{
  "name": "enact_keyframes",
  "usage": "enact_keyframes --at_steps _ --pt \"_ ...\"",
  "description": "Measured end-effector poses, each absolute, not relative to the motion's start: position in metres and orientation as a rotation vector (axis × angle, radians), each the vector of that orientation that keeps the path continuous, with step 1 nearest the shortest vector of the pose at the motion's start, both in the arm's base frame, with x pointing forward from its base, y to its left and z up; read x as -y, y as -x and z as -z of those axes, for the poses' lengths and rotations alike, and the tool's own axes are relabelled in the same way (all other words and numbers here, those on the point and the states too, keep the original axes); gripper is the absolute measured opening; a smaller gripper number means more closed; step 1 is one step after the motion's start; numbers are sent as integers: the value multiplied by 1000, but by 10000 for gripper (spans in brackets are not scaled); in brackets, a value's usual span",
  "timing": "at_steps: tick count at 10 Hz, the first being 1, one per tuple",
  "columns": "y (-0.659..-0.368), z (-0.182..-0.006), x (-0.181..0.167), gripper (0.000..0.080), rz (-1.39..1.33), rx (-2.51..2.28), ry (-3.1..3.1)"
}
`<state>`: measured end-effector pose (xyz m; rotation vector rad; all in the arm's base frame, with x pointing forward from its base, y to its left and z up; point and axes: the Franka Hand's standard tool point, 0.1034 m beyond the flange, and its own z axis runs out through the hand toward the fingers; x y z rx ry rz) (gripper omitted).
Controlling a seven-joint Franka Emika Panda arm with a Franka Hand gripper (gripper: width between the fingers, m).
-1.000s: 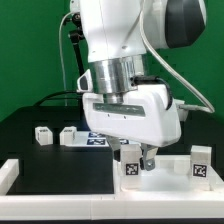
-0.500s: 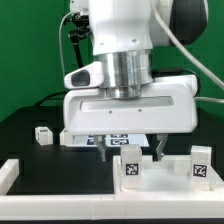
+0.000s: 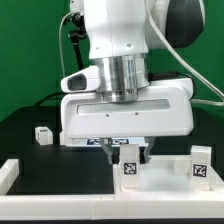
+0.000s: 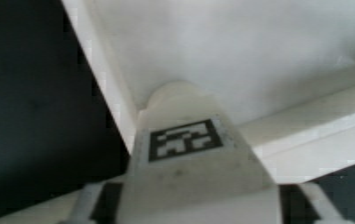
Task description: Assemble square table
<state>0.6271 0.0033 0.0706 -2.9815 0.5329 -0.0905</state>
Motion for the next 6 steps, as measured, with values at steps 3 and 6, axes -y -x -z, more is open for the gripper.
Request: enact_keyframes --at_steps 3,6 --pt "-627 -70 -2 288 68 -920 2880" --pt "-626 -71 -2 288 -57 -1733 2432"
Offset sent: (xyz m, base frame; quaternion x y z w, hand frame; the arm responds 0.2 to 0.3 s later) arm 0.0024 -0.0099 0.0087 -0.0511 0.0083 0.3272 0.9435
